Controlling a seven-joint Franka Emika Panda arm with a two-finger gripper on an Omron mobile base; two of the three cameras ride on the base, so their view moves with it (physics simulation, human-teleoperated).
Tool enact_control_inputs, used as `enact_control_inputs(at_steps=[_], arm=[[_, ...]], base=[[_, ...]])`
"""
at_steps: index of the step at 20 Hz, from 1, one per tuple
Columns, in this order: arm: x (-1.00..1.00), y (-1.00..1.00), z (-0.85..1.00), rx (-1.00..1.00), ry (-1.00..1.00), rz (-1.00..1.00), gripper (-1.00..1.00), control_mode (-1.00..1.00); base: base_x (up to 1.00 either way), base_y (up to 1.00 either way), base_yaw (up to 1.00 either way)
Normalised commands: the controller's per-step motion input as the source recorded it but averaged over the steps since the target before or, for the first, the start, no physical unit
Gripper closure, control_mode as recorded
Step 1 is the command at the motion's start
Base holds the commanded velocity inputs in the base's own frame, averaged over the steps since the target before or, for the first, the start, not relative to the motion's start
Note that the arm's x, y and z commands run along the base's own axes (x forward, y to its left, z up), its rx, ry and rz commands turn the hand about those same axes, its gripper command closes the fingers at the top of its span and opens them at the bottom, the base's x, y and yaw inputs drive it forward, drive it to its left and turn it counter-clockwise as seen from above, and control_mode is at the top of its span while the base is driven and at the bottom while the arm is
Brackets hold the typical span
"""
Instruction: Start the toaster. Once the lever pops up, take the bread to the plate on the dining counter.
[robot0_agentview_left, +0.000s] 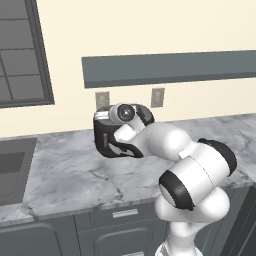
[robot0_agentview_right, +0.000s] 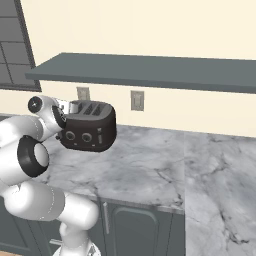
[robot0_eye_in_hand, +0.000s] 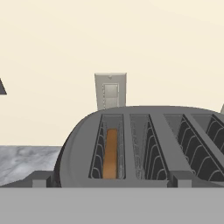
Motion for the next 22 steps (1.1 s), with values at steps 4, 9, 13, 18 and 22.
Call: enact_control_inputs(at_steps=[4, 9, 13, 18, 22], arm=[[0.00, 0.00, 0.00, 0.00, 0.00, 0.00, -1.00, -1.00], [0.00, 0.00, 0.00, 0.00, 0.00, 0.00, -1.00, -1.00], [0.00, 0.00, 0.00, 0.00, 0.00, 0.00, -1.00, -1.00], [0.00, 0.00, 0.00, 0.00, 0.00, 0.00, -1.00, -1.00], [0.00, 0.00, 0.00, 0.00, 0.00, 0.00, -1.00, -1.00]], base=[[0.00, 0.00, 0.00], [0.00, 0.00, 0.00], [0.00, 0.00, 0.00], [0.00, 0.00, 0.00], [0.00, 0.00, 0.00]])
